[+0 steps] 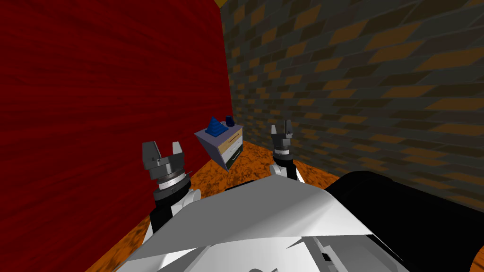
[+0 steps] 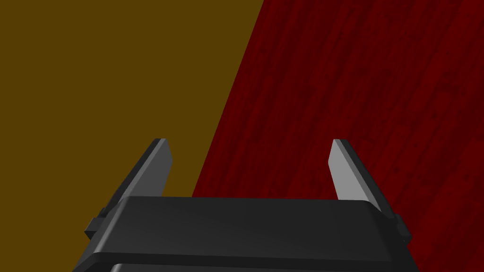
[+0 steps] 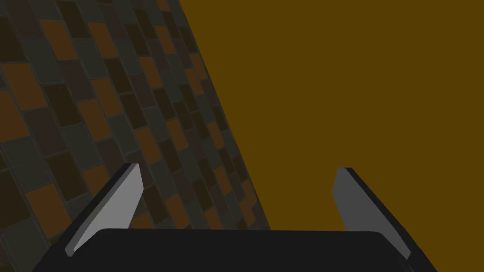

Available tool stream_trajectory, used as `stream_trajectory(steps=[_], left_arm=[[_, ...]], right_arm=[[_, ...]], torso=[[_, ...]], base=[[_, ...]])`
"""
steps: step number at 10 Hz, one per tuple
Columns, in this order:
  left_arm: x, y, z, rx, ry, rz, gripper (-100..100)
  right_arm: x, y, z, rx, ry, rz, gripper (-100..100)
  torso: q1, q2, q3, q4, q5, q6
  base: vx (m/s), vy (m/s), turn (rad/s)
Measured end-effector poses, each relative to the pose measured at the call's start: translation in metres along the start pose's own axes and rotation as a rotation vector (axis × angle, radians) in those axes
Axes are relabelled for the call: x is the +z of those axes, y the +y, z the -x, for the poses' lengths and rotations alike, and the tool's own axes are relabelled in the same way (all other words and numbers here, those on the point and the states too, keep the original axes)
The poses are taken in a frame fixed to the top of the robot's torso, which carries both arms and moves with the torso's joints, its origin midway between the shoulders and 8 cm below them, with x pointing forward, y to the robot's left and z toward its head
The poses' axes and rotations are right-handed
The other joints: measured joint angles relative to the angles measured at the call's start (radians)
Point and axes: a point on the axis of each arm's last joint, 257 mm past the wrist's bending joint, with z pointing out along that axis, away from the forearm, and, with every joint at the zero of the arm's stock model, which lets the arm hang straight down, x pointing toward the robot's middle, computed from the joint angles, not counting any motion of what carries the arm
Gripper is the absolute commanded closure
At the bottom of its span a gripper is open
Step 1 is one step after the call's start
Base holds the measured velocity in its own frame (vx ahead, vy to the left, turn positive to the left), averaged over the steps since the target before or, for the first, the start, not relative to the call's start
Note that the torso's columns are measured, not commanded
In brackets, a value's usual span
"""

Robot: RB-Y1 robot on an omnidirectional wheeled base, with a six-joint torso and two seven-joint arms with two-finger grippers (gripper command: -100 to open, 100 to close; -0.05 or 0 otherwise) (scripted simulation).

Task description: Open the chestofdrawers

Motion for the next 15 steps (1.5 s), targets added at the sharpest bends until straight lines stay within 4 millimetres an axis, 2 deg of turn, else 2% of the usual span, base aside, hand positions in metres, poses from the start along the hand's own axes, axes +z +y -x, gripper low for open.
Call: stream_trajectory(steps=[2,9,10,12,15], left_arm=[[0.0,0.0,0.0,0.0,0.0,0.0,0],[0.0,0.0,0.0,0.0,0.0,0.0,0],[0.0,0.0,0.0,0.0,0.0,0.0,-100],[-0.003,0.01,-0.004,0.004,0.038,0.018,-100],[-0.015,0.04,-0.002,0.0,0.073,0.075,-100]], right_arm=[[0.0,0.0,0.0,0.0,0.0,0.0,0],[0.0,0.0,0.0,0.0,0.0,0.0,0],[0.0,0.0,0.0,0.0,0.0,0.0,0],[0.0,0.0,0.0,0.0,0.0,0.0,0],[0.0,0.0,0.0,0.0,0.0,0.0,0]], torso=[[0.0,0.104,-0.209,0.105,0.0,0.0],[0.0,0.618,-1.234,0.617,0.0,0.0],[0.0,0.691,-1.382,0.691,0.0,0.0],[-0.003,0.731,-1.473,0.733,-0.001,0.0],[0.0,0.736,-1.477,0.737,0.0,0.0]], base=[[0.0,0.0,0.0],[0.0,0.0,0.0],[0.039,-0.045,0.045],[0.118,-0.1,0.059],[0.164,-0.128,0.073]])
